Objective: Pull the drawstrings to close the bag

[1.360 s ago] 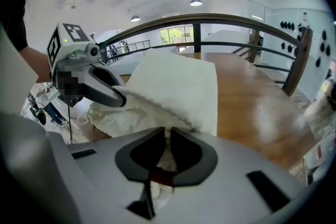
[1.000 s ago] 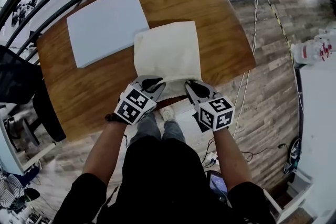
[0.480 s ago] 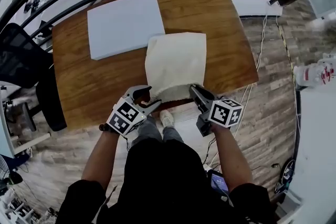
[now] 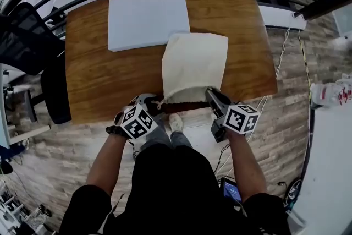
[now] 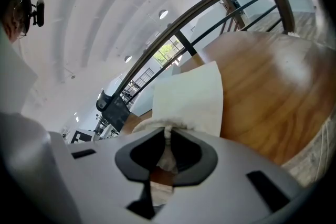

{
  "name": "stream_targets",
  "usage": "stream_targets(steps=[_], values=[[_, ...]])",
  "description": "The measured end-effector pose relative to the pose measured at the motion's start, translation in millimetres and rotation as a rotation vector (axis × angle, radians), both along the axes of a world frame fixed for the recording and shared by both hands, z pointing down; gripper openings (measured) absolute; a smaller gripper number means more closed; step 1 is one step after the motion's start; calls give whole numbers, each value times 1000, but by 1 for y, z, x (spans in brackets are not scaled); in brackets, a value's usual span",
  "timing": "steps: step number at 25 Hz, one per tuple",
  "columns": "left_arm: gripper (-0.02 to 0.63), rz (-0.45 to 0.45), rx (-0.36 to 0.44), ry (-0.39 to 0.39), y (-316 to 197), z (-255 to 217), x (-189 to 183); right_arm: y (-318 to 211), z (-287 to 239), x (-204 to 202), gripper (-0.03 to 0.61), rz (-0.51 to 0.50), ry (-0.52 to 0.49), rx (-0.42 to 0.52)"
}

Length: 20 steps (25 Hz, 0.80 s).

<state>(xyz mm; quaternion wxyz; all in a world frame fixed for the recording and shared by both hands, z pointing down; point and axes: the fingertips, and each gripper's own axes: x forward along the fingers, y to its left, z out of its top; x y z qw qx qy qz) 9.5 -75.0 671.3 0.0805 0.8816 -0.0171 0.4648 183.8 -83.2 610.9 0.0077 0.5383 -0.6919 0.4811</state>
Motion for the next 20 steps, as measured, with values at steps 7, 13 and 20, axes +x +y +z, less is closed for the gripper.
stream_targets(steps=[7, 13, 20], values=[[177, 70, 59, -24, -1, 0, 4, -1, -11, -2, 34, 13, -49, 15], [120, 72, 29, -19, -6, 3, 8, -2, -19, -4, 34, 30, -86, 31], [44, -153, 10, 10, -49, -6, -8, 3, -29, -10, 34, -5, -54, 65]])
